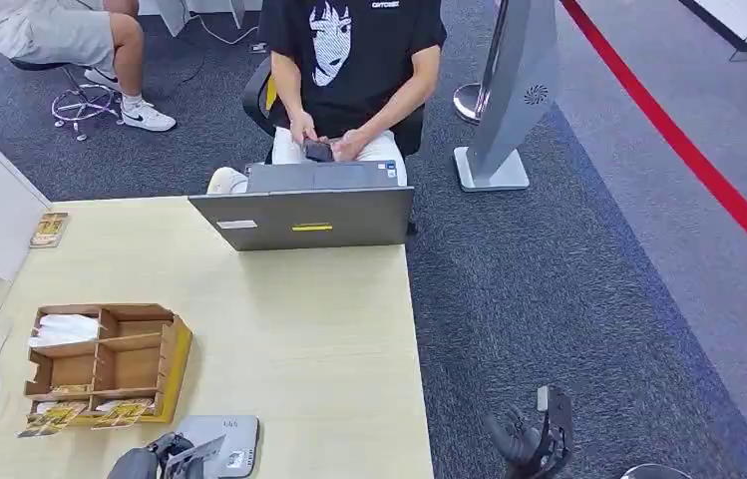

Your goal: Pass the card to the sensor for recognition and then transmit it.

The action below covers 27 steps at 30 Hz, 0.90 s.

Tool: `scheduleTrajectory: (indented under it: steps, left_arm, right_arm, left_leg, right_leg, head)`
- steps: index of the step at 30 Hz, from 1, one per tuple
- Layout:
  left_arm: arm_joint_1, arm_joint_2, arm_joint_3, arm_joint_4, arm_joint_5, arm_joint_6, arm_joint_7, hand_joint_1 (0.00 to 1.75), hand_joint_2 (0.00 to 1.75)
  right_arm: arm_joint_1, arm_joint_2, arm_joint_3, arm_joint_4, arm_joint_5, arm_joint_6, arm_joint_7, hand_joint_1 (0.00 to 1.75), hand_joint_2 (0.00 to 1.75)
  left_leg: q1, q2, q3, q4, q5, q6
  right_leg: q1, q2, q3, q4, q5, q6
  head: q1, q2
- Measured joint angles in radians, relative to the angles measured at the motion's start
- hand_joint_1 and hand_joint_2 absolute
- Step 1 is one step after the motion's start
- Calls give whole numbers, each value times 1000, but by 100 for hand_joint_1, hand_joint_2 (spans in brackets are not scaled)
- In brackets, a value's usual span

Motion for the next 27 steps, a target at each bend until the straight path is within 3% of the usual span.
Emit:
scheduleTrajectory:
  steps: [9, 14, 17, 19, 22, 24, 27]
  left_arm:
    - [-1, 0, -3, 3, 0, 0, 0, 175, 175]
    - [-40, 3, -38, 23, 73, -112, 14, 175, 175]
    - [-45, 0, -39, 30, 33, -68, -24, 175, 175]
    - [-58, -9, -39, 30, -6, -66, -62, 175, 175]
    - [-85, -49, -6, 29, -97, -117, -171, 175, 175]
    - [-106, -92, 65, 25, -168, -187, -269, 175, 175]
    - [-144, -151, 190, 7, -247, -270, -367, 175, 175]
  right_arm:
    - [0, 0, 0, 0, 0, 0, 0, 0, 175]
    - [-12, 0, 0, 5, 15, 18, 3, 0, 175]
    - [-17, 0, 0, 12, 17, 18, 3, 0, 175]
    - [-21, 0, 0, 16, 20, 19, 2, 0, 175]
    - [-36, 0, 4, 31, 33, 25, -2, 0, 175]
    - [-48, 0, 8, 50, 33, 38, -6, 0, 175]
    - [-64, 0, 13, 76, 33, 54, -10, 0, 175]
  left_leg:
    - [0, 0, 0, 0, 0, 0]
    - [0, 0, 0, 0, 0, 0]
    - [0, 0, 0, 0, 0, 0]
    - [0, -1, 0, 0, 0, 0]
    - [0, -1, 0, 0, 1, 0]
    - [0, -1, 0, 0, 1, 0]
    - [0, -1, 0, 1, 1, 0]
  right_leg:
    - [0, 0, 0, 0, 0, 0]
    - [0, -1, 1, 0, 0, 0]
    - [0, -1, 0, 0, 0, 0]
    - [0, -1, 0, 0, 0, 0]
    - [0, -1, 0, 0, 1, 0]
    - [0, -1, 0, 0, 1, 0]
    - [0, -1, 0, 0, 1, 0]
  head:
    - [0, 0]
    - [0, 0]
    - [0, 0]
    - [0, 0]
    - [0, 0]
    - [0, 0]
    - [0, 0]
